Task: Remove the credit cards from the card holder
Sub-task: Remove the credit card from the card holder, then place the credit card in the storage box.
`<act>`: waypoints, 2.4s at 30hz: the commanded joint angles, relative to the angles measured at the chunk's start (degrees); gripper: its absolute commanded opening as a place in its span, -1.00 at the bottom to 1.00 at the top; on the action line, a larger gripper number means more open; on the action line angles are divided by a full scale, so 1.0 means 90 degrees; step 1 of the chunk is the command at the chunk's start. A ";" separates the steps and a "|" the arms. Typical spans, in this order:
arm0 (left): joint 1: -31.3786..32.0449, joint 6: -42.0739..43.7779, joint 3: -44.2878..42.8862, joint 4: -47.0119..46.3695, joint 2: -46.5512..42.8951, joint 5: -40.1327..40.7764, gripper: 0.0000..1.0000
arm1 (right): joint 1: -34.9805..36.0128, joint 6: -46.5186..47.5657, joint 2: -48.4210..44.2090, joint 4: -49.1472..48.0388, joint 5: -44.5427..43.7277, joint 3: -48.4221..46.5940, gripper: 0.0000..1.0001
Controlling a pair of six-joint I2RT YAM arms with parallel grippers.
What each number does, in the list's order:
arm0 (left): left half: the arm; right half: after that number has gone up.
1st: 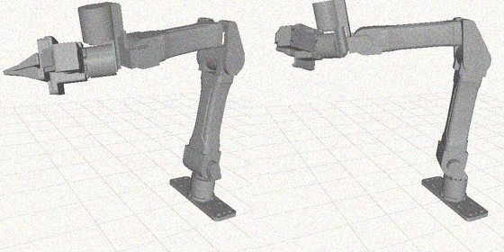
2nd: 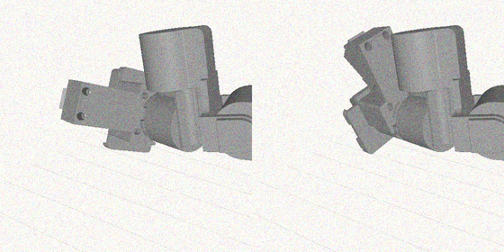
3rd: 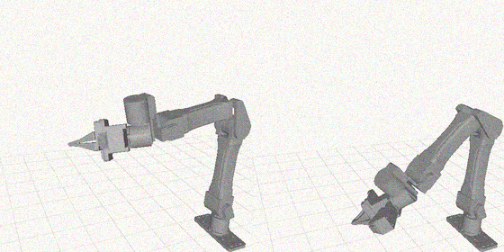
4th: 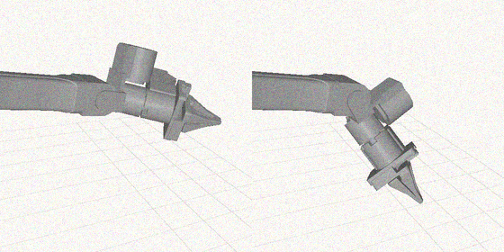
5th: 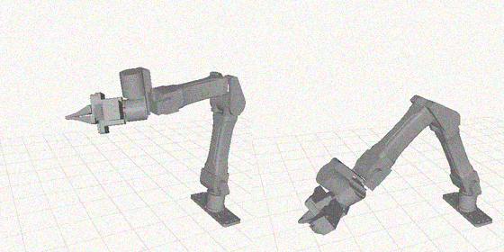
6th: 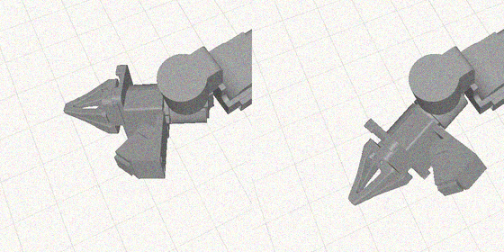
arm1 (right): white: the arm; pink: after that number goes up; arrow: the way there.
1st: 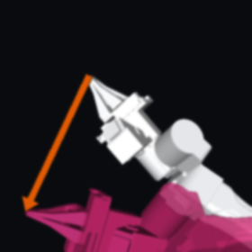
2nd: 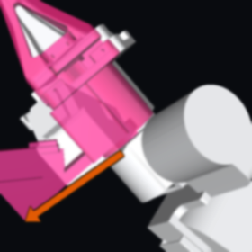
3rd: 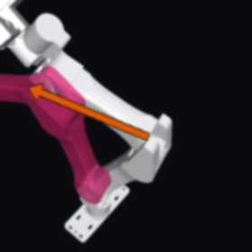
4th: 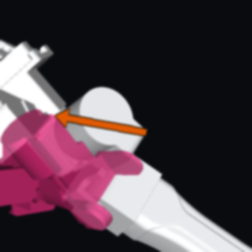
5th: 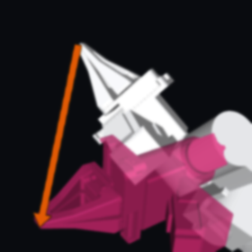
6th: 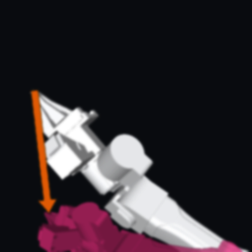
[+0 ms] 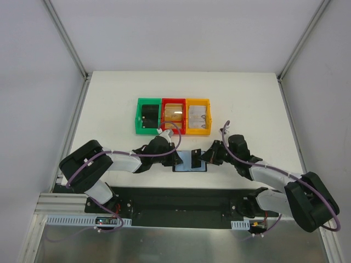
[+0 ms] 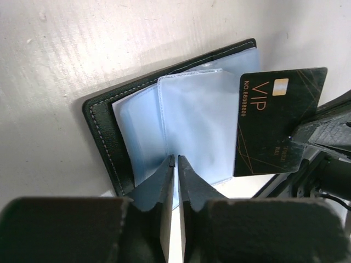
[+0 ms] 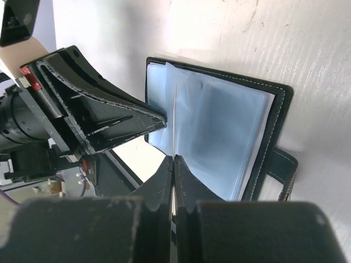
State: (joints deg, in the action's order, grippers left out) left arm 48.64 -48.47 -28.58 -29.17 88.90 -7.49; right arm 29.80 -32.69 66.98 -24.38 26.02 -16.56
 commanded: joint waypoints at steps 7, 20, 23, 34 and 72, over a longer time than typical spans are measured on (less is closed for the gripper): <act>-0.0043 0.0356 -0.0184 0.0448 -0.0064 -0.0281 -0.28 | -0.0040 0.0839 -0.0167 0.1410 -0.0195 -0.0543 -0.99; -0.0043 0.0619 -0.0594 0.1082 -0.1419 -0.0039 0.02 | -0.0030 0.1385 -0.1054 0.2679 -0.0596 -0.1157 -0.99; -0.0063 0.0697 -0.0507 0.1277 -0.2151 0.0323 0.13 | -0.0030 0.1726 -0.1406 0.3128 -0.0567 -0.1421 -0.99; -0.0443 0.1576 0.0098 0.1386 -0.4651 0.0510 0.61 | 0.0253 0.3367 -0.1358 0.4515 0.1062 -0.3071 -0.99; -0.0786 0.1518 -0.0106 -0.0158 -0.4038 -0.5398 -0.30 | 0.2128 0.4931 -0.0274 0.6518 0.2031 -0.5016 -0.99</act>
State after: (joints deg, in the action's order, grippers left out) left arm 41.89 -34.44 -26.81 -26.83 52.53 -52.36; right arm 48.60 9.80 64.12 33.41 43.70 -58.81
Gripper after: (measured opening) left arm 0.445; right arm 0.009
